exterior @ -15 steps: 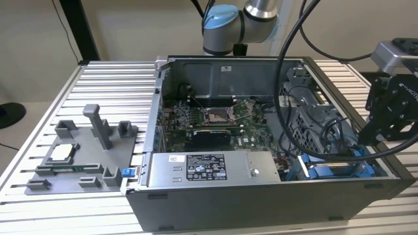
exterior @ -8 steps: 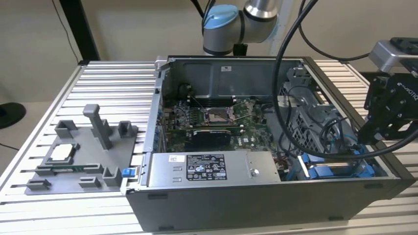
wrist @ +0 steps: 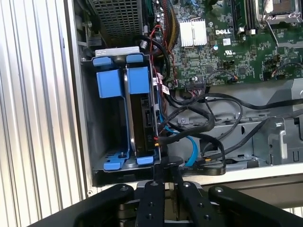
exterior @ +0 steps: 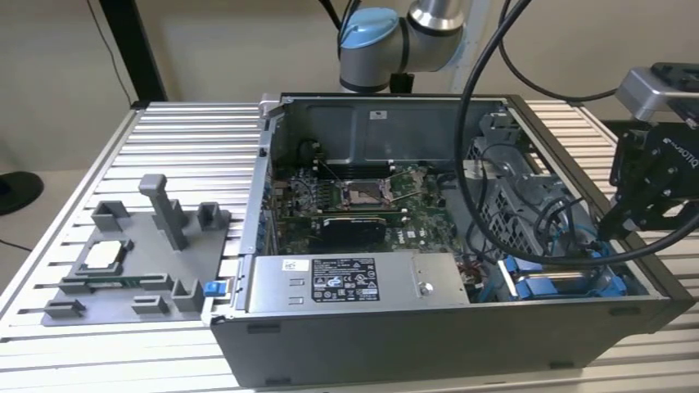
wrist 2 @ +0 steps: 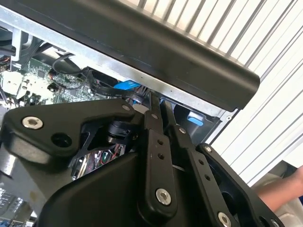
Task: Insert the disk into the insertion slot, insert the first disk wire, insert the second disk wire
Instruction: 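Insert the second disk wire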
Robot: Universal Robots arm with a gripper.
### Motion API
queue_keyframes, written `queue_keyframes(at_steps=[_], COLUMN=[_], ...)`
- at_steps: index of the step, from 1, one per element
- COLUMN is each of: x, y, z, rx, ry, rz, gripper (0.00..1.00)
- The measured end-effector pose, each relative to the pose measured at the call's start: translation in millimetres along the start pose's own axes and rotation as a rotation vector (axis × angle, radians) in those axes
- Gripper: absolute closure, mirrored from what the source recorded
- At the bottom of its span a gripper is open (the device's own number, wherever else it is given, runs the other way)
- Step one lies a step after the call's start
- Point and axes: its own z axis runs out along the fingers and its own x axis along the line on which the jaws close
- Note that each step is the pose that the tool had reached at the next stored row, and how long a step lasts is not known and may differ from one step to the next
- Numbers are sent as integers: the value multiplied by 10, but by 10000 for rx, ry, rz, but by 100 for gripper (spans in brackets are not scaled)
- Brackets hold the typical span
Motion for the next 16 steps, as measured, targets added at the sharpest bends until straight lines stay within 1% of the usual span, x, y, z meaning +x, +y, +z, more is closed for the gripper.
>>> queue_keyframes(at_steps=[7, 11, 13, 16], x=[-3, -2, 3, 15], y=[0, 19, 59, 149], z=[-6, -87, -109, -121], rx=[0, -1, -2, -3], ry=[2, -1, -12, -25], rz=[-1, 1, 0, -2], gripper=[100, 100, 100, 100])
